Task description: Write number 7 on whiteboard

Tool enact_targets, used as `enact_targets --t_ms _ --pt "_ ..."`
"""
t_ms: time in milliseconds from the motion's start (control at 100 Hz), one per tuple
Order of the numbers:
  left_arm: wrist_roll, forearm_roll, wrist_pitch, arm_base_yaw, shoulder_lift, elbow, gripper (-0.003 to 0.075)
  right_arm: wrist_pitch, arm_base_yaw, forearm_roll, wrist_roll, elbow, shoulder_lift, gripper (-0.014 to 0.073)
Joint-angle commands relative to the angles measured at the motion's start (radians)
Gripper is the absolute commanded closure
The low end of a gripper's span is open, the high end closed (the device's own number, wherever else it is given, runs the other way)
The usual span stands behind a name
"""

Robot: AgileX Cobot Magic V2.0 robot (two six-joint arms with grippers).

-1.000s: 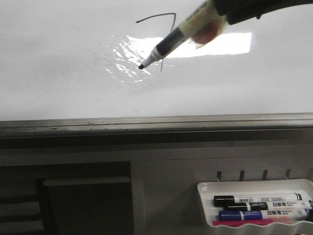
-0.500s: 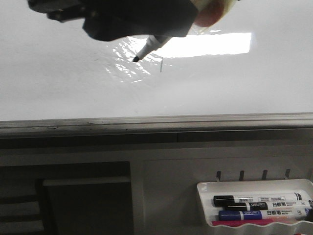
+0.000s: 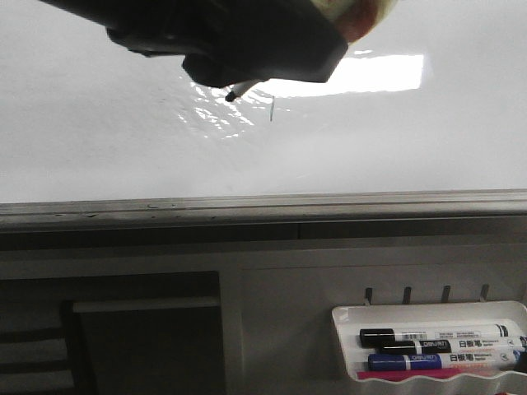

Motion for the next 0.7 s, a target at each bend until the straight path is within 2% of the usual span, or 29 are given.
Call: enact_targets --t_ms 0,140,250,390,480,630,690 --pt "-0.003 -0.001 -0.070 -0.007 -0.020 -0.037 0.0444 -0.031 -0.008 0.040 -0.005 -0.034 -0.019 0.0646" --pt "-0.003 -0.001 -0.070 -0.007 -0.020 -0.037 0.0587 -0.035 -0.008 0.040 -0.005 -0.034 -0.019 0.0646" --pt "-0.003 -0.001 -0.070 -0.007 -0.020 -0.037 0.0739 -0.035 -0.008 0.040 -0.005 -0.034 -0.019 0.0646" --pt "-0.002 -0.003 -0.070 -0.007 -0.020 -0.037 0.0741 -0.029 -0.008 0.040 -0.040 -0.034 -0.019 0.0629" --pt "-0.002 -0.008 -0.070 -0.007 -0.020 -0.037 0.0741 -0.020 -0.008 0.040 -0.057 -0.034 -0.022 0.0522" --pt "-0.002 -0.051 -0.070 0.000 -0.028 -0.037 0.0741 -0.020 -0.018 0.042 -0.055 -0.035 -0.022 0.0212" --pt "-0.002 -0.102 -0.070 0.016 -0.040 -0.037 0.0741 -0.018 -0.036 0.042 -0.051 -0.035 -0.027 0.0133"
